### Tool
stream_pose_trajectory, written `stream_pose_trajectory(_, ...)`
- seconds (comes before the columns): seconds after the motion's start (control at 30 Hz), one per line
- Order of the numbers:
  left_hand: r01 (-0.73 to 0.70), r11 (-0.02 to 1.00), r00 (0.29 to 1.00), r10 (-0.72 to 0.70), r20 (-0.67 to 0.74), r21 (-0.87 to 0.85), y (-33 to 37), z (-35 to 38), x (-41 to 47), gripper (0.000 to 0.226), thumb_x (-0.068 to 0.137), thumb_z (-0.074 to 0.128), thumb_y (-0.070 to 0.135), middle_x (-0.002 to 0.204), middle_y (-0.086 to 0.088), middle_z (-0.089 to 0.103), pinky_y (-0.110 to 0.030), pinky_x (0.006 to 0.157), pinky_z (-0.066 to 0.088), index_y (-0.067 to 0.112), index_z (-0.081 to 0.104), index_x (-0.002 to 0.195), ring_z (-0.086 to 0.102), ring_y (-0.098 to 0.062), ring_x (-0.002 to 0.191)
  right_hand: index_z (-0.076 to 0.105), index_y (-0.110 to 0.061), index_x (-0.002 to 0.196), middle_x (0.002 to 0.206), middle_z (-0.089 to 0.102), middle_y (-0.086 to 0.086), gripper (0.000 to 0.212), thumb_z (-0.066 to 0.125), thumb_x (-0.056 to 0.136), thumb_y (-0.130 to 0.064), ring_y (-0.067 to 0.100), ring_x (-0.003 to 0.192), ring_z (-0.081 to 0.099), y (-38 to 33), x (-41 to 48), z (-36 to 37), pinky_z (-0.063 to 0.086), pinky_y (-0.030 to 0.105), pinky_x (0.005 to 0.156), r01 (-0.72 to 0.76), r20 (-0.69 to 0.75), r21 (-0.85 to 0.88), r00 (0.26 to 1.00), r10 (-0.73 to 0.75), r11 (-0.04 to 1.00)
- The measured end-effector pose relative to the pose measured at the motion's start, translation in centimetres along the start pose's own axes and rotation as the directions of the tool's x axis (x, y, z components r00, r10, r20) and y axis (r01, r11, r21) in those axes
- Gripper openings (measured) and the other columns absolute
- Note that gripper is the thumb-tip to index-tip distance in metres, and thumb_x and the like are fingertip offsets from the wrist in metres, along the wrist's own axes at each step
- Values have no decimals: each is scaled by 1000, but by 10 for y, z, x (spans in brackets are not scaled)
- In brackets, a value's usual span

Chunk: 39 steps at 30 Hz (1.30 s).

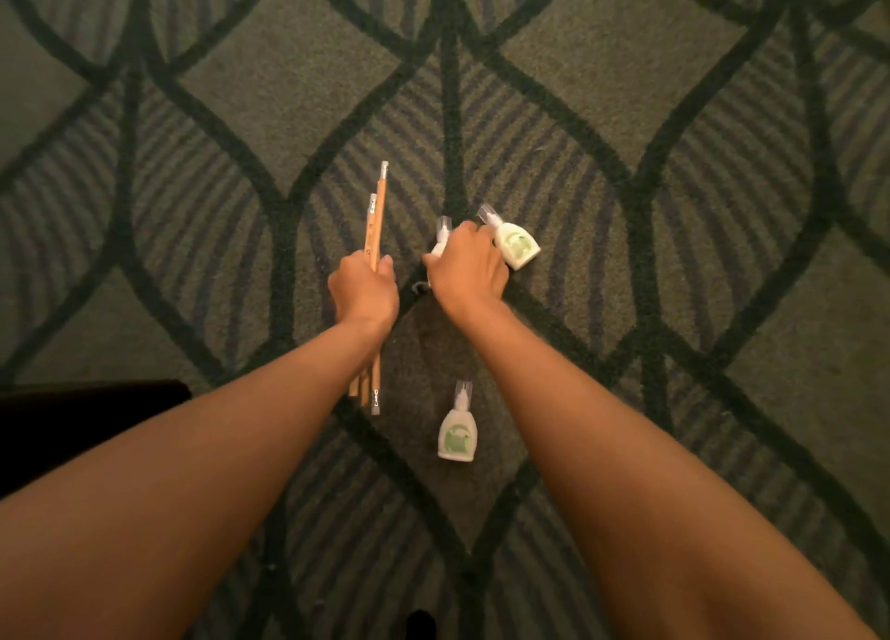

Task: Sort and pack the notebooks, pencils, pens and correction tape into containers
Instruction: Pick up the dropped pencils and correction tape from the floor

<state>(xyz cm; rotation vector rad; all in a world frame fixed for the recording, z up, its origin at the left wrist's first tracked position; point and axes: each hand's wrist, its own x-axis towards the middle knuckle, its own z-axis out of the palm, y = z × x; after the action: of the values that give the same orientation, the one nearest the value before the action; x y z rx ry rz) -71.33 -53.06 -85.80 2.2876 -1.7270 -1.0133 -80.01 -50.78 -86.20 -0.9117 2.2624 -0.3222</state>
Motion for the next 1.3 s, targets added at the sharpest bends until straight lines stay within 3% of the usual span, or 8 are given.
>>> stream_pose_trajectory(0.17,-34,999,999,33,5,16,5,0,-1,32,96,48,23,112,-18,63,-35,86,44,1,61,116,58,-31,105,52,-2,123,126,54,17,45,55,91,-34,33,118,49,13,-6,5,43,37,89,92,159,-139,985,-69,986)
stream_pose_trajectory(0.3,-46,999,999,46,22,24,5,2,-10,32,94,50,18,109,-18,62,-31,72,45,0,58,119,60,-29,97,47,-4,122,118,57,20,32,43,92,-16,38,107,54,30,-8,-11,42,41,79,173,-58,-41,983,-175,984)
stream_pose_trajectory(0.4,-57,998,996,55,72,27,6,8,-16,32,93,53,17,108,-19,63,-29,67,44,-2,58,118,61,-29,94,45,-8,125,128,44,19,30,44,95,-14,40,101,55,44,6,-26,39,42,72,158,-212,-87,962,-173,984)
stream_pose_trajectory(0.5,-72,995,990,63,124,67,6,15,-26,32,90,58,20,106,-19,65,-28,69,42,-1,61,114,61,-30,97,43,-7,126,135,35,17,44,59,90,-27,38,108,54,56,15,-31,43,42,83,47,-129,-139,989,-65,989)
stream_pose_trajectory(0.6,-65,992,980,42,192,111,-3,20,-39,36,85,65,27,103,-17,66,-26,67,40,0,64,109,62,-29,96,45,-5,127,130,45,15,48,61,88,-28,34,116,51,59,12,-29,42,39,90,11,-68,-180,997,-23,984)
stream_pose_trajectory(0.83,-70,973,951,-1,309,220,-34,31,-76,40,76,75,34,84,-8,60,-21,51,37,1,63,97,56,-18,75,50,-7,117,120,56,13,43,60,84,-32,34,109,56,68,-32,-18,44,38,83,12,-96,-61,995,-18,998)
stream_pose_trajectory(1.07,37,975,955,-99,279,221,-40,45,-98,33,83,68,24,107,-14,62,-35,80,52,5,60,109,61,-29,99,51,-6,113,117,58,12,41,59,84,-35,33,105,57,86,-55,-23,42,36,80,-92,-115,14,989,93,996)
stream_pose_trajectory(1.3,57,996,983,-67,173,65,-20,6,-96,28,89,57,24,107,-16,62,-34,79,43,3,59,107,58,-33,101,59,-13,108,104,64,13,34,57,82,-35,34,99,58,66,-75,-51,39,32,73,-146,64,191,989,136,971)
